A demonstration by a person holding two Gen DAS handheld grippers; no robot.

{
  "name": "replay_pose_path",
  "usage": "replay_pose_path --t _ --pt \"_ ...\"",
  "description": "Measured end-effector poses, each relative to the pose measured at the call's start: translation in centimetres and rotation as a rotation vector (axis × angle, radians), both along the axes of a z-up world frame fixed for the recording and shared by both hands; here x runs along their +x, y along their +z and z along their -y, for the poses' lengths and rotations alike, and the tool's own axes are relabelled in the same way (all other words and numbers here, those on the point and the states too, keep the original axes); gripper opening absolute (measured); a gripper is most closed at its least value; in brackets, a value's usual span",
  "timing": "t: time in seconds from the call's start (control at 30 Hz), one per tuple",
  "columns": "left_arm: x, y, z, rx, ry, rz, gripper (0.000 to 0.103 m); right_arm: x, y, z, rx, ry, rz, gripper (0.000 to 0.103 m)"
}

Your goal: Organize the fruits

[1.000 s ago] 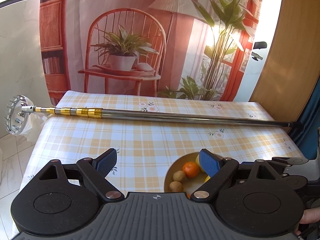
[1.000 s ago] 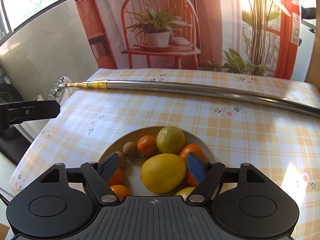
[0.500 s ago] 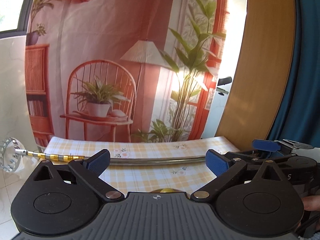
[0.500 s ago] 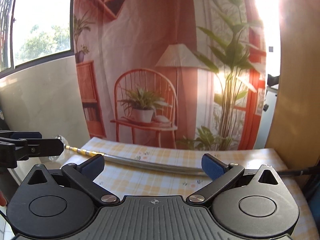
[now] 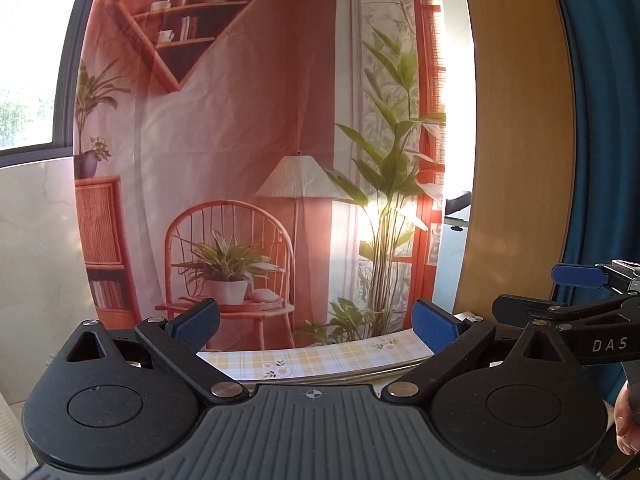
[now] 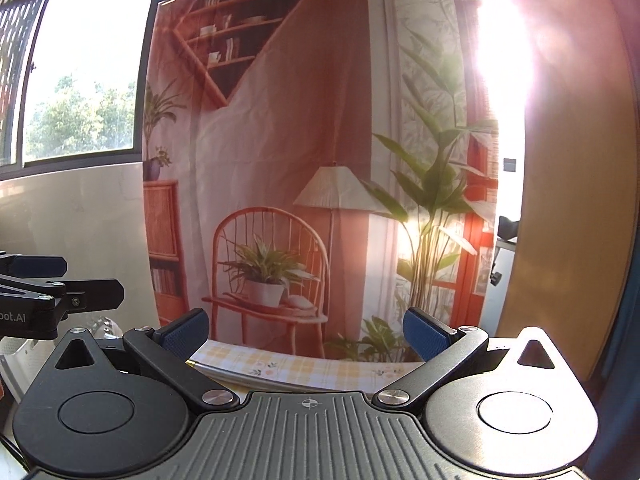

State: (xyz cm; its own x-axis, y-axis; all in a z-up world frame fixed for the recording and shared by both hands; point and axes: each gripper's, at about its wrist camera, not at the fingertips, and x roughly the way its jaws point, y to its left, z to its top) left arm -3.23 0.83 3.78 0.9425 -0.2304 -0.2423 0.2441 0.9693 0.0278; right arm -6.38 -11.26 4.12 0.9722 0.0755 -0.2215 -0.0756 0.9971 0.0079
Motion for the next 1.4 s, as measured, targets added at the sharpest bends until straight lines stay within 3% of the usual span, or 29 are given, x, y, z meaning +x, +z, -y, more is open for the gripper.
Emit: replay_pose_path --t 0.27,0.57,1.4 --pt "-1.2 0.5 -0.5 0.005 0.042 0.042 0.103 -0.1 -0.1 -0.4 0.027 0.013 -0.01 0.103" --pt "-0.8 0.0 -1.0 -0.009 0.047 0.0 0.103 0.8 -1.1 -0.6 0.065 0.034 -0.076 0.103" --pt "-1.0 -0.2 -1.1 0.0 0.017 0.01 0.103 1.4 -1.4 -0.6 0.07 0.029 -0.096 0.103"
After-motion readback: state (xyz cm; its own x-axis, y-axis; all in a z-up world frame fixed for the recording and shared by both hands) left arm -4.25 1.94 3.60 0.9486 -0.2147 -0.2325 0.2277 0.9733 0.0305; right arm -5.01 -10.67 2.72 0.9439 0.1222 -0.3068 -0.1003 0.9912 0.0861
